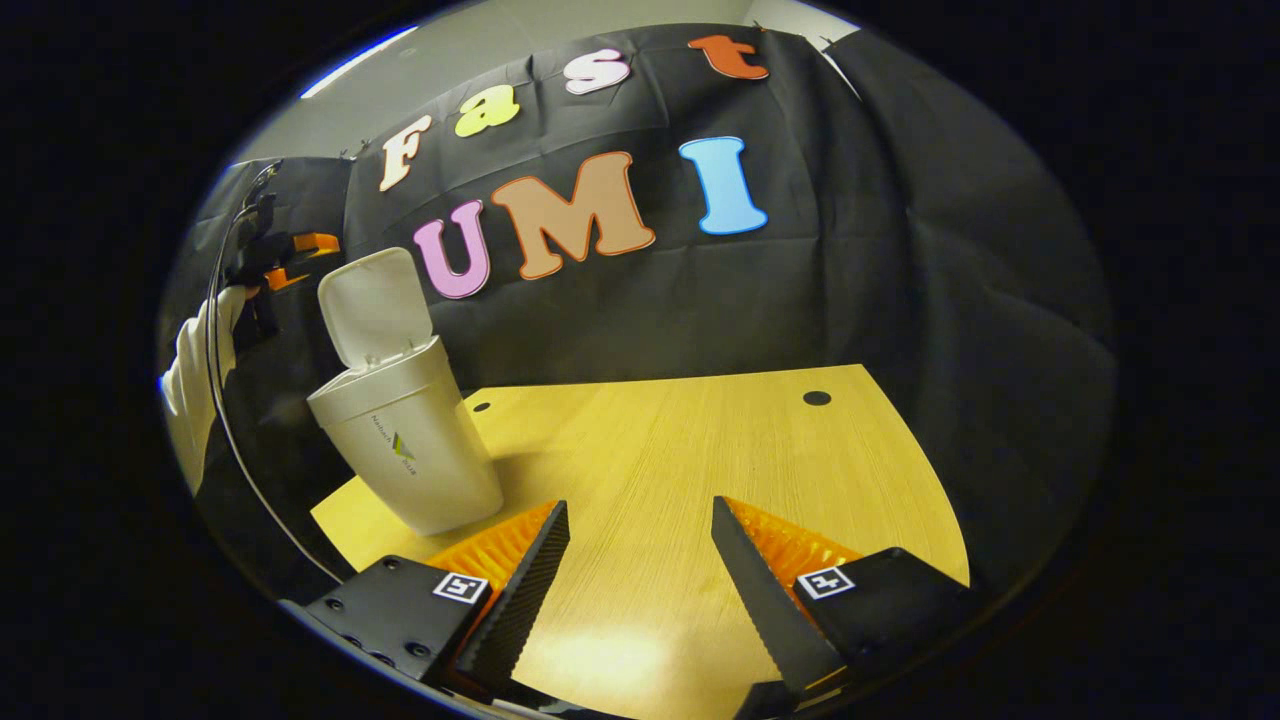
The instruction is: Press the lid of the desktop garbage bin to open it, pick up the crumpled paper on the desktop and throw it into the bin, then pick up the pop can on the desktop and drop it into the bin, and finally close the garbage bin lid.
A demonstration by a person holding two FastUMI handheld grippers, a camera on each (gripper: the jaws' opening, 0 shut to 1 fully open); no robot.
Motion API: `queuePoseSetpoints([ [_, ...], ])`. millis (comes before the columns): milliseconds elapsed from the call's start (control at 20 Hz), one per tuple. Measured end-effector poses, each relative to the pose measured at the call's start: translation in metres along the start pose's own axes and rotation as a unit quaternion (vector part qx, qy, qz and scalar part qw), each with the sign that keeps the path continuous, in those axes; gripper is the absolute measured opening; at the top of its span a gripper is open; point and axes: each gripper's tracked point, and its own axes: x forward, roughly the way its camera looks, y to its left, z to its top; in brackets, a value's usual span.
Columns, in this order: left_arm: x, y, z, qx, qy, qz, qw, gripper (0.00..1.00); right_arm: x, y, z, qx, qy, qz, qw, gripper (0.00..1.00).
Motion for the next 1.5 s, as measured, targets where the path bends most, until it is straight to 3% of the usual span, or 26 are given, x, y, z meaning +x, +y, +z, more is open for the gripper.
queuePoseSetpoints([
  [200, 0.045, -0.006, 0.008, 0.006, 0.013, -0.026, 1.0, 0.93, -0.002, 0.024, -0.001, 0.045, -0.026, -0.034, 0.998, 0.96],
  [400, 0.077, -0.022, -0.019, 0.007, 0.06, -0.057, 0.997, 0.93, -0.009, 0.033, -0.009, 0.058, -0.034, -0.069, 0.995, 0.96],
  [600, 0.075, -0.019, -0.056, -0.019, 0.121, -0.032, 0.992, 0.94, -0.021, 0.027, -0.009, 0.073, -0.04, -0.077, 0.994, 0.96],
  [650, 0.075, -0.015, -0.055, -0.022, 0.113, -0.025, 0.993, 0.97, -0.025, 0.021, -0.009, 0.07, -0.04, -0.08, 0.994, 0.96],
  [700, 0.068, -0.016, -0.055, -0.03, 0.112, -0.023, 0.993, 0.94, -0.029, 0.014, -0.008, 0.066, -0.04, -0.082, 0.994, 0.96],
  [750, 0.062, -0.019, -0.057, -0.03, 0.116, -0.023, 0.993, 0.99, -0.033, 0.008, -0.006, 0.062, -0.04, -0.082, 0.994, 0.96],
  [1150, -0.015, -0.05, -0.093, -0.025, 0.104, -0.012, 0.994, 0.92, -0.042, -0.014, 0.005, 0.016, -0.019, -0.02, 0.999, 0.96],
  [1500, -0.069, -0.08, -0.137, -0.019, 0.111, -0.028, 0.993, 0.93, -0.037, -0.002, 0.003, -0.014, 0.01, 0.037, 0.999, 0.96],
])
